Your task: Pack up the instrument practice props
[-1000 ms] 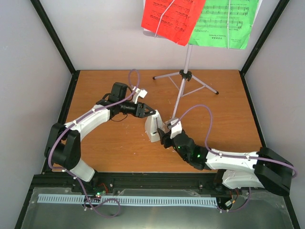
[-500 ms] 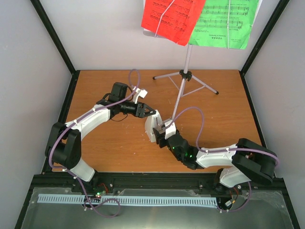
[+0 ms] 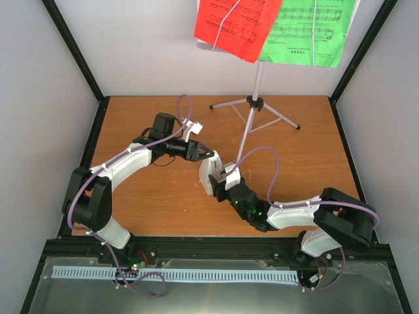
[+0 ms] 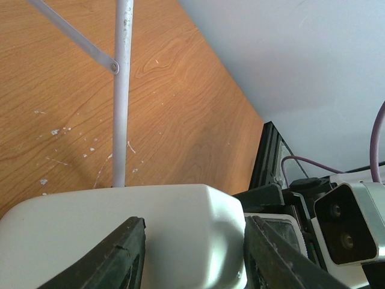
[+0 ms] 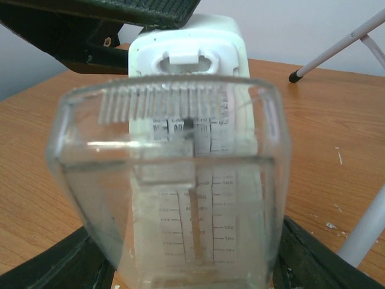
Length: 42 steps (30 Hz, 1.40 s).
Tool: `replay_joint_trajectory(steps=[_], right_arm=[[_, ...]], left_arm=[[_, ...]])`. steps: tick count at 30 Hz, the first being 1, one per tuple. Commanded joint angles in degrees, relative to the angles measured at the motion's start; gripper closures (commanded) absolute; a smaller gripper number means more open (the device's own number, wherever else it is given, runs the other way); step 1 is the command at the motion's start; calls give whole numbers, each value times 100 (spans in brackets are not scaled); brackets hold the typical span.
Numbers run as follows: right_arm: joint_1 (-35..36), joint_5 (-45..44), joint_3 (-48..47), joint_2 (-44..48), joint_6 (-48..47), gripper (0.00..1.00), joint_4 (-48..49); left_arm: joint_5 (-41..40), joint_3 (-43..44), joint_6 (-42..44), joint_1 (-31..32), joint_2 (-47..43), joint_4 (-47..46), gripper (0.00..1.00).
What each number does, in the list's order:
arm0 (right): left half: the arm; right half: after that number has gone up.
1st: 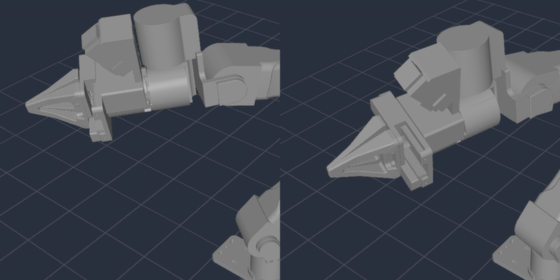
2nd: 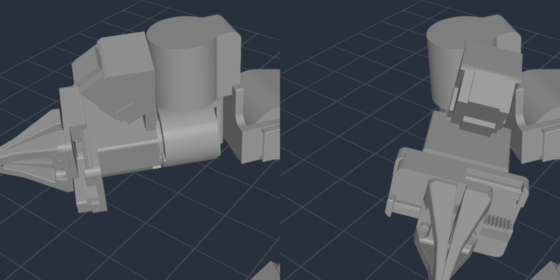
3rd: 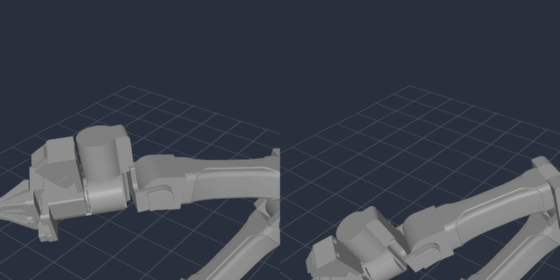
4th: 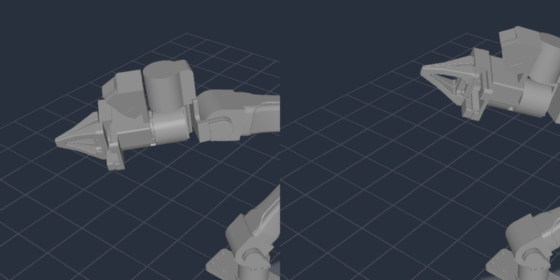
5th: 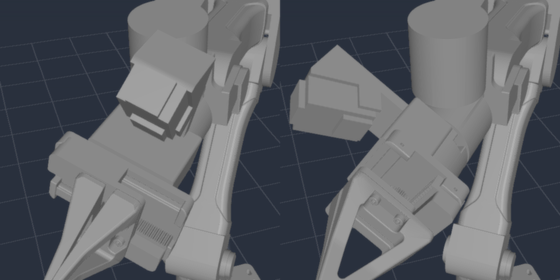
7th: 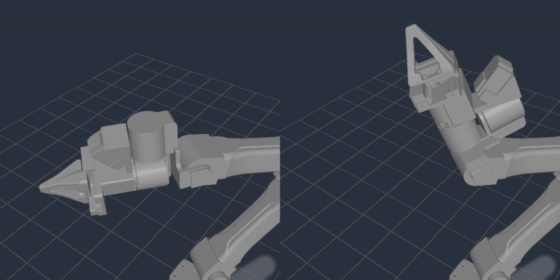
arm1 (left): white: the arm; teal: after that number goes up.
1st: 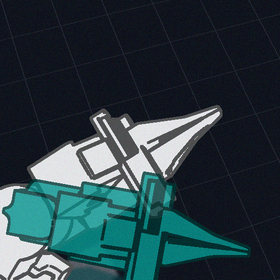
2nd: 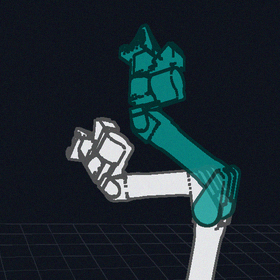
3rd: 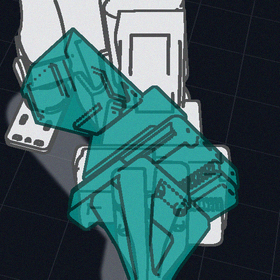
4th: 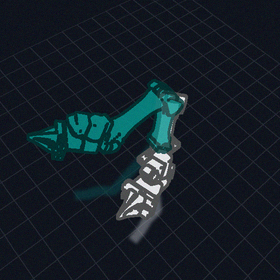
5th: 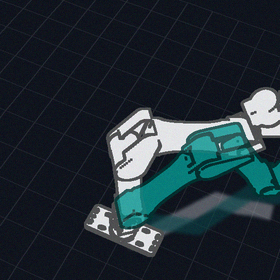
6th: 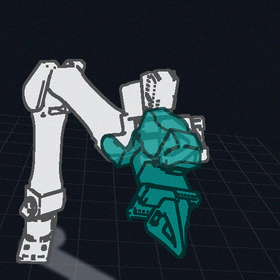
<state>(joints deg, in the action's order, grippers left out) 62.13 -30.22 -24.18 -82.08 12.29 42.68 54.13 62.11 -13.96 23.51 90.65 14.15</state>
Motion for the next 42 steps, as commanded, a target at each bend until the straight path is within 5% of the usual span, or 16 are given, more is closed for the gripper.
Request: replay_joint_trajectory(steps=[1, 24, 42], right_arm=[[61, -89, -133, -136, 138, 40, -95], [4, 49, -497, -417, 319, 37, -932], [-260, 347, -746, -564, 411, 19, -1251]], left_arm=[[-333, 38, 200, -30, 232, 179, 54], [-271, 21, 200, -31, 240, 180, 55], [-248, 21, 205, -30, 254, 176, 54]])
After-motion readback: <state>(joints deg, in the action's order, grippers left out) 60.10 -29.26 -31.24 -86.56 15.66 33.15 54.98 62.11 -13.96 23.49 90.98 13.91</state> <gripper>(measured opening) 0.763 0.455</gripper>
